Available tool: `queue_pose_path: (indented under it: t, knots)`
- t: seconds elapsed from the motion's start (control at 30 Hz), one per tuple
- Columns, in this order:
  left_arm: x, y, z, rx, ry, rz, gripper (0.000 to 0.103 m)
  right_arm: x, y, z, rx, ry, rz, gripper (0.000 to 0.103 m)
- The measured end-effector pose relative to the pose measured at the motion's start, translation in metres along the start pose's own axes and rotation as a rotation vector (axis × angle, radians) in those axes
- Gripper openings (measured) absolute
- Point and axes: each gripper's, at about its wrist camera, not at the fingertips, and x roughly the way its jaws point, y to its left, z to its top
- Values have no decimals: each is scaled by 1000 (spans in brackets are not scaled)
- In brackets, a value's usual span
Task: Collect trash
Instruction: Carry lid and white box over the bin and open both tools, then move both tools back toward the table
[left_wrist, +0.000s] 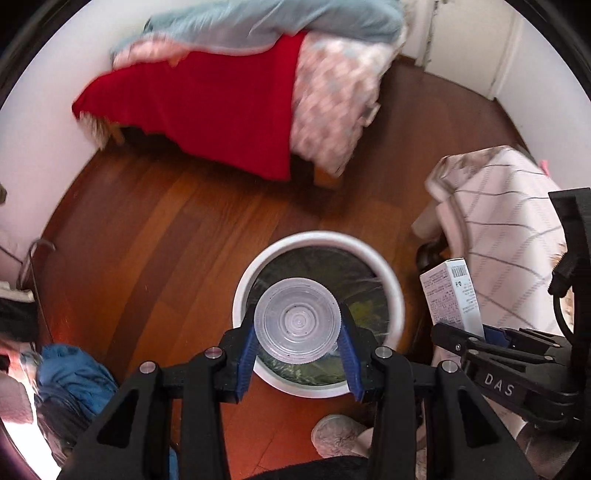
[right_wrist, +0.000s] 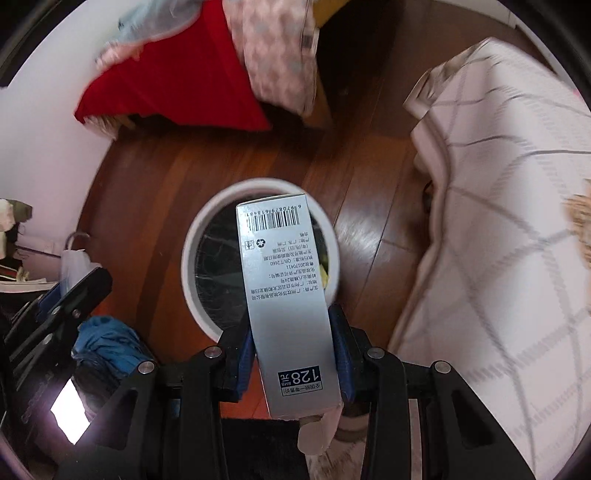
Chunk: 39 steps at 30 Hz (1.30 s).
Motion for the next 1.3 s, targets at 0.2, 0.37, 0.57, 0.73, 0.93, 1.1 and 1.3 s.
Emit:
queue_pose_path:
  t: [0.2, 0.37, 0.57, 0.73, 0.93, 1.1, 1.3]
  knots:
    - [47, 20, 0, -56, 97, -43, 36, 56, -1, 24, 2, 60, -25, 39]
    - [67, 27, -1, -100, 148, -94, 37, 79, 1, 35, -3, 74, -41, 39]
    - [73, 35, 2, -138, 169, -75, 70, 87, -2, 43, -13, 67, -45, 67]
    - [62, 49, 3, -156, 146, -29, 93, 76, 2, 37, -39, 52, -70, 85]
    - [46, 57, 2, -144, 118, 16, 100, 61, 8, 25, -58, 48, -94, 103]
    - [30, 60, -4, -141, 97, 26, 100, 44, 17, 10, -89, 44, -98, 103]
    - [0, 63, -14, -144, 65, 29, 101, 15, 23, -8, -107, 14, -93, 103]
